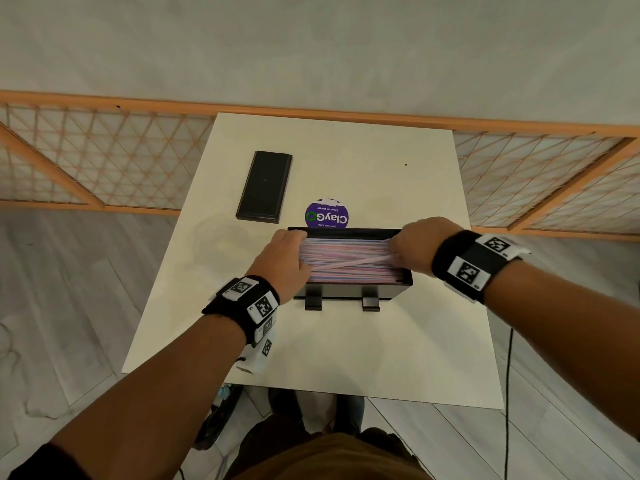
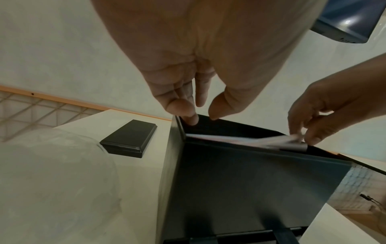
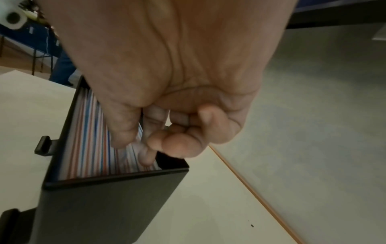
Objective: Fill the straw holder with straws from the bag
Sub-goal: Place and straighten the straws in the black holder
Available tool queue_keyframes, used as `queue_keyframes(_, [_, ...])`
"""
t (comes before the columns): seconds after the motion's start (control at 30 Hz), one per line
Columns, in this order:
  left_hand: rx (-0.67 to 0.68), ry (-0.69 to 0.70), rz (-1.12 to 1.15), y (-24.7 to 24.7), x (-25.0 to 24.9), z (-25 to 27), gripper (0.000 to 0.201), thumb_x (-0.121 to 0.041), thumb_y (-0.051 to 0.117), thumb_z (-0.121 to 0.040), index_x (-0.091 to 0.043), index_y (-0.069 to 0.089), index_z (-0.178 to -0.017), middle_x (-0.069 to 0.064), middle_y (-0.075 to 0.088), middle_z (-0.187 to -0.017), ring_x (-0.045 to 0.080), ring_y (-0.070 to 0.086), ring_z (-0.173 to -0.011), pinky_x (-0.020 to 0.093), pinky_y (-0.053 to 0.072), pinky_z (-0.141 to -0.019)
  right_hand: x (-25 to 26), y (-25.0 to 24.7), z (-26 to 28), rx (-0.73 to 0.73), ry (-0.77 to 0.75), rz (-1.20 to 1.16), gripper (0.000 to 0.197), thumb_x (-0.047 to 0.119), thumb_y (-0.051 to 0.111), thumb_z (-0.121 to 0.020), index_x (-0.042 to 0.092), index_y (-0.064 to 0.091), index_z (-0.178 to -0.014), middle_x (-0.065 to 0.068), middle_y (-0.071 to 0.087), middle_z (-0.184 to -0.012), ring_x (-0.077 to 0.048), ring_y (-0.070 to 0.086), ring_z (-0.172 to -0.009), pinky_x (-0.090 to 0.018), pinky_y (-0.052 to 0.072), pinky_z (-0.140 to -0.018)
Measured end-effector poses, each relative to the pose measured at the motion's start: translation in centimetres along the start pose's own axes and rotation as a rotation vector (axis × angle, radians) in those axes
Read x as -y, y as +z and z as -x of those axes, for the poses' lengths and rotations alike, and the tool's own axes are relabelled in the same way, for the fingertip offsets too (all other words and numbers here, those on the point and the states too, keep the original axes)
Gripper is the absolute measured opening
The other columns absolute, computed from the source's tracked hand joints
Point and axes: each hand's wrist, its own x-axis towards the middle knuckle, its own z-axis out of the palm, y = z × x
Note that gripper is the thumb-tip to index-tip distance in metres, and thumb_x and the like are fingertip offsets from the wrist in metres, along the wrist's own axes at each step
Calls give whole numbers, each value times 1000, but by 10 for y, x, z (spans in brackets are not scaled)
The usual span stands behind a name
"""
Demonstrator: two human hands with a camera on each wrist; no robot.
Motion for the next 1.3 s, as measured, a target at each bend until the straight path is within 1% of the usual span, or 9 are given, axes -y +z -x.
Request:
queue_keyframes(0.23, [0, -31, -169, -2, -9, -18, 34, -23, 53, -100, -13, 51, -132, 9, 53, -127, 22, 58, -104, 36, 52, -92, 2, 8, -2, -76, -7, -272, 24, 41, 53, -95, 21, 62, -104, -3, 64, -98, -24, 63, -87, -34, 52, -74])
queue_keyframes(0.37, [103, -22, -528, 0, -16, -26, 32, -25, 57, -100, -13, 52, -129, 10, 60, -123, 26, 60, -107, 37, 51, -89, 6, 16, -2, -84, 29, -303, 23, 37, 54, -96, 21, 62, -111, -3, 63, -105, -23, 64, -91, -32, 49, -72])
queue_keyframes(0.5, [153, 7, -648, 1, -14, -29, 34, -23, 60, -99, -12, 51, -130, 11, 61, -122, 28, 62, -106, 38, 51, -87, 12, 28, -3, -67, 35, -342, 19, 37, 54, -95, 22, 62, -104, -2, 64, -100, -21, 62, -85, -29, 42, -67])
queue_keyframes(0.7, [120, 114, -588, 4, -10, -30, 31, -25, 63, -97, -17, 53, -126, 7, 60, -119, 24, 60, -103, 36, 52, -88, 10, 34, 3, -152, 76, -471, 17, 39, 51, -95, 23, 57, -97, -1, 64, -93, -21, 59, -79, -29, 41, -65])
queue_keyframes(0.87, [98, 155, -491, 8, -8, -33, 30, -27, 58, -101, -19, 52, -128, 6, 58, -126, 22, 55, -111, 37, 52, -94, 3, 30, 13, -219, 86, -527, 18, 35, 49, -98, 21, 61, -102, -1, 64, -95, -21, 57, -78, -28, 39, -66])
queue_keyframes(1.0, [31, 216, -409, 11, 0, -28, 37, -43, 49, -103, -18, 57, -130, 2, 62, -125, 19, 58, -108, 35, 52, -94, -4, 37, 24, -289, 118, -571, 19, 34, 47, -100, 23, 62, -102, -1, 65, -94, -21, 60, -79, -30, 42, -65])
queue_keyframes(1.1, [48, 391, -404, 27, -1, -19, 53, -53, 49, -99, -18, 57, -137, 2, 60, -138, 21, 55, -124, 38, 42, -110, 0, 47, 38, -355, 140, -622, 16, 37, 49, -98, 26, 61, -97, 3, 64, -88, -19, 60, -76, -31, 48, -64])
queue_keyframes(1.17, [73, 431, -385, 37, -3, -16, 54, -52, 46, -101, -17, 54, -142, 4, 54, -149, 21, 47, -137, 40, 31, -120, 11, 52, 52, -390, 132, -651, 12, 38, 52, -97, 29, 59, -92, 8, 61, -85, -17, 60, -75, -33, 50, -64])
queue_keyframes(1.3, [94, 442, -326, 44, -8, -12, 48, -49, 49, -103, -15, 61, -134, 6, 58, -144, 22, 50, -134, 40, 34, -117, 42, 69, 79, -339, 86, -705, 8, 43, 52, -97, 37, 55, -92, 16, 59, -84, -2, 54, -67, -20, 41, -60])
